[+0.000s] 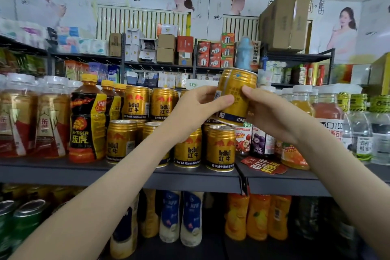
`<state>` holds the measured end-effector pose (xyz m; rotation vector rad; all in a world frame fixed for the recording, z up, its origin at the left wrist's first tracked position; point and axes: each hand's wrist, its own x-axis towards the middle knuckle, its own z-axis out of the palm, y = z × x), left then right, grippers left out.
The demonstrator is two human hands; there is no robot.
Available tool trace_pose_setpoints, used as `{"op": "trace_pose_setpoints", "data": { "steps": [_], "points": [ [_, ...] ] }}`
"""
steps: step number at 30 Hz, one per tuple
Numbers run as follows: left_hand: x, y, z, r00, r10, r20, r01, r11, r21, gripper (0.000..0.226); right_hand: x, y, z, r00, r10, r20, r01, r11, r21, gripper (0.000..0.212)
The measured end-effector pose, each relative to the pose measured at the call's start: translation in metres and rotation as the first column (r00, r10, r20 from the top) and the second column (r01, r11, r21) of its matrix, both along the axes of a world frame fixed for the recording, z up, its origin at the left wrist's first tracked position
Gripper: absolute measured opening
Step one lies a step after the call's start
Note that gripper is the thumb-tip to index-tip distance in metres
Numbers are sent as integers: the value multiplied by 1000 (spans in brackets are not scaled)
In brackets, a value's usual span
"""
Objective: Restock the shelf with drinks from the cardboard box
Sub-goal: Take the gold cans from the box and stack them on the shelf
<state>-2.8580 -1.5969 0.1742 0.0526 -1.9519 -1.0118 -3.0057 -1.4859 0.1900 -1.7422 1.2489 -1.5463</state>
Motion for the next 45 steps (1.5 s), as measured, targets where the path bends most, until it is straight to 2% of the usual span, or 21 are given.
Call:
{"op": "trace_pose_setpoints", "data": {
  "steps": [2, 3, 4, 6, 7, 9, 11, 13, 16, 18, 22, 27, 31, 33, 36, 42, 44, 45],
  "points": [
    [1, -4, 0, 991, -132, 22, 131, 990, 44, 24, -3, -1, -4, 999, 46, 16, -46, 999, 2, 57],
    [2, -6, 0, 989, -138, 61, 136, 990, 28, 26, -3, -1, -5, 1000, 24, 11, -24, 1000, 0, 57],
    [3, -7, 0, 989, -101, 112, 105, 994, -22, 27, -4, -3, -5, 1000, -26, -2, 26, 1000, -6, 54],
    [4, -13, -1, 971, 130, 199, -77, 964, -254, 33, -5, -6, -7, 987, -158, -24, 157, 987, -17, 44],
    [4, -17, -2, 932, 299, 207, -195, 891, -409, 40, -5, -9, -7, 974, -222, -35, 221, 975, -19, 42],
    [5, -26, -7, 783, 598, 172, -347, 649, -677, 62, -4, -15, -9, 943, -329, -52, 328, 944, -24, 45],
    [8, -34, -18, 640, 754, 146, -374, 473, -798, 73, -4, -24, -12, 903, -425, -64, 424, 905, -31, 45],
    [11, -43, -30, 578, 806, 126, -372, 398, -839, 72, -2, -33, -13, 872, -487, -58, 484, 873, -50, 40],
    [14, -52, -47, 576, 816, 50, -358, 307, -882, 66, 1, -49, -18, 820, -571, -49, 566, 820, -78, 68],
    [14, -56, -51, 593, 805, -26, -373, 246, -895, 63, 4, -57, -21, 784, -618, -58, 609, 784, -118, 70],
    [14, -59, -54, 611, 789, -62, -379, 223, -898, 61, 6, -68, -27, 740, -666, -91, 651, 744, -155, 69],
    [13, -61, -58, 619, 777, -115, -397, 183, -899, 55, 9, -62, -34, 722, -675, -152, 650, 737, -188, 71],
    [10, -62, -64, 636, 751, -180, -445, 166, -880, 57, 16, -62, -54, 669, -714, -207, 638, 694, -333, 105],
    [8, -64, -66, 643, 740, -196, -458, 166, -873, 56, 17, -63, -63, 623, -747, -230, 639, 656, -400, 109],
    [7, -67, -72, 631, 740, -233, -492, 149, -858, 55, 23, -61, -75, 530, -809, -254, 663, 582, -471, 104],
    [25, -53, -99, 634, 725, -268, -570, 204, -796, 51, 53, -36, -109, 293, -908, -299, 704, 416, -576, 79],
    [42, -42, -110, 640, 705, -305, -612, 228, -758, 49, 68, -23, -120, 238, -937, -256, 672, 350, -653, 70],
    [51, -35, -117, 646, 692, -323, -629, 243, -738, 48, 78, -16, -126, 236, -939, -252, 653, 345, -674, 66]
  ]
}}
